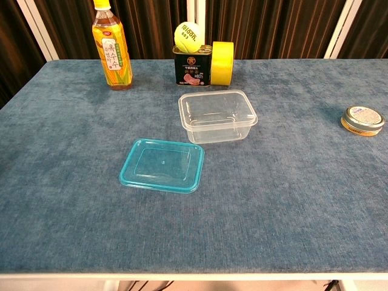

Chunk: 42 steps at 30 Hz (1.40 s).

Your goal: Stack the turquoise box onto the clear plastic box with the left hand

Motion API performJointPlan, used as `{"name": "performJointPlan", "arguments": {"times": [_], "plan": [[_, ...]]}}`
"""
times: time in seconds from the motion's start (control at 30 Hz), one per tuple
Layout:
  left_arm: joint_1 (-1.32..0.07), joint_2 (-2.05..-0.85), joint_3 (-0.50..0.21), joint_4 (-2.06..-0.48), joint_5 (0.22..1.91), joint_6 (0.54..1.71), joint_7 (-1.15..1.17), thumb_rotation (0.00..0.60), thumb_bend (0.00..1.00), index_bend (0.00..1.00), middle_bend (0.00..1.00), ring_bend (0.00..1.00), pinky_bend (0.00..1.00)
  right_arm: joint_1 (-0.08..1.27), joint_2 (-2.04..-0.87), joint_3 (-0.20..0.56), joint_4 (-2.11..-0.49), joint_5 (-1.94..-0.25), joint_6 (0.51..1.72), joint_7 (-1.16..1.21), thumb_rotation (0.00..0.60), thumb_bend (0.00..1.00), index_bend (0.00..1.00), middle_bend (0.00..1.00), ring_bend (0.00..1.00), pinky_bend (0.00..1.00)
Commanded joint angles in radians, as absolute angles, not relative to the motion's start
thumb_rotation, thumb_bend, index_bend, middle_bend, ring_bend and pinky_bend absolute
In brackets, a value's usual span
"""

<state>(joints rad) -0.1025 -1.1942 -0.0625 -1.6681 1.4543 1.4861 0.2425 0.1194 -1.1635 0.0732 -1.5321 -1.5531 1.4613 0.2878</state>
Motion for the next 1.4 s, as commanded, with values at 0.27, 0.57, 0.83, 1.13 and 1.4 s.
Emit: {"name": "performJointPlan", "arguments": {"times": [0.27,0.57,0.83,1.13,1.4], "plan": [[-0.109,-1.2,-0.062,-1.667,1.476,1.493,0.235,0.6,0.04,0.05,0.0,0.0,0.0,0.35,-1.206,0.112,-1.559,-1.616,1.2,0.214,0.6,0.15,0.0,0.02,0.0,0.0],[-0.106,-1.182,-0.059,-1.688,1.497,1.511,0.24,0.6,0.04,0.05,0.0,0.0,0.0,0.609,-1.396,0.206,-1.482,-1.512,0.916,0.1,0.6,0.1,0.0,0.0,0.0,0.0],[-0.116,-1.186,-0.065,-1.672,1.488,1.494,0.21,0.6,0.04,0.05,0.0,0.0,0.0,0.73,-1.585,0.242,-1.356,-1.413,0.837,-0.001,0.6,0.03,0.0,0.0,0.0,0.0],[-0.127,-1.192,-0.068,-1.638,1.486,1.478,0.159,0.6,0.04,0.05,0.0,0.0,0.0,0.825,-1.754,0.26,-1.185,-1.342,0.794,-0.049,0.6,0.02,0.0,0.0,0.0,0.0],[-0.13,-1.193,-0.069,-1.618,1.487,1.477,0.127,0.6,0.04,0.05,0.0,0.0,0.0,0.909,-1.876,0.288,-1.02,-1.325,0.784,-0.039,0.6,0.02,0.0,0.0,0.0,0.0]]}}
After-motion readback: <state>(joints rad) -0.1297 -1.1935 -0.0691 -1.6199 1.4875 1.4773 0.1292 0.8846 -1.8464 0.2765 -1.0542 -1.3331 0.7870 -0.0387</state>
